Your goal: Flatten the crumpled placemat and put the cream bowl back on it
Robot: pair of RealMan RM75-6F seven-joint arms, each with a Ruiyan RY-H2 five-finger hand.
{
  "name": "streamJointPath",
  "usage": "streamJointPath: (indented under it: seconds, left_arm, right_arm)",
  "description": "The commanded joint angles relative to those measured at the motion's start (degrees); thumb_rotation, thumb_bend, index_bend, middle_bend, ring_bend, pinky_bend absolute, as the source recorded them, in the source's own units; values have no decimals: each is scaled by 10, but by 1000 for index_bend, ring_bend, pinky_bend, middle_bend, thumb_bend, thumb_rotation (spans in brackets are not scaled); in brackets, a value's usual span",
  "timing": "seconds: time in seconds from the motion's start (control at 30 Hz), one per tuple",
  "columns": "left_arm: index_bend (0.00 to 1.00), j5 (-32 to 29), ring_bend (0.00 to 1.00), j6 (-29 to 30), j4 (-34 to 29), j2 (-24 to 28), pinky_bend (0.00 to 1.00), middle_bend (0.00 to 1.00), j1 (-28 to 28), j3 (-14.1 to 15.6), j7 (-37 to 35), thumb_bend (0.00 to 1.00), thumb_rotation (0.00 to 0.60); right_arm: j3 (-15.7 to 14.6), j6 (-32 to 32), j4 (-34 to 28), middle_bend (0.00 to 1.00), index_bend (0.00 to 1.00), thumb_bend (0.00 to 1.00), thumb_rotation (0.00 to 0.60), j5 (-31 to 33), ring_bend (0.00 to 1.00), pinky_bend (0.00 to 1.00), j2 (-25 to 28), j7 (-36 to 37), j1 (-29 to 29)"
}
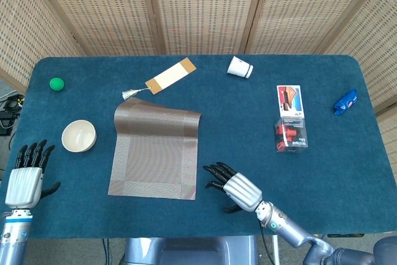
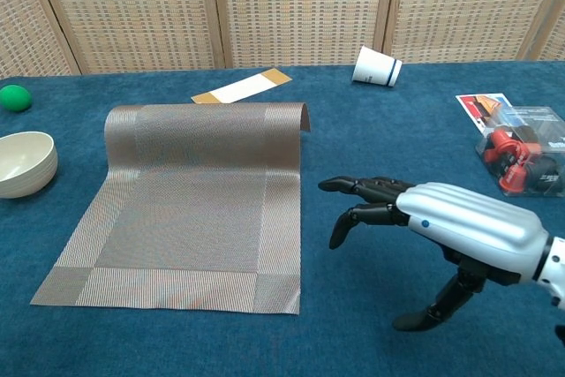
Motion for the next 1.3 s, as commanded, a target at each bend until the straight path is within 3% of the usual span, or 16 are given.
streamJointPath:
  seconds: [0.03,0.17,0.43,1.3]
  left_arm:
    - [126,-2,0,-5,2,0,0,0,-1,-1,-2,90,600]
    - [126,-2,0,-11,2,0,0,0,-1,-2,-9,90,600]
    - [126,-1,0,-14,-2,5,0,0,0,-4,-20,90,600]
    - [126,-10,0,-33,3,4,0,0,-1,-10,-36,90,600]
  right_arm:
    - [3,-5,7,34,330,65,600,15,0,0,-21,-9,2]
    - [11,-5,13,31,319,65,600,31,0,0,-55,-18,4]
    - [17,-18,16,0,177,65,600,53,0,0,-90,-50,14]
    - [48,-53,94,0,166,66,600,120,0,0,-183,-109,41]
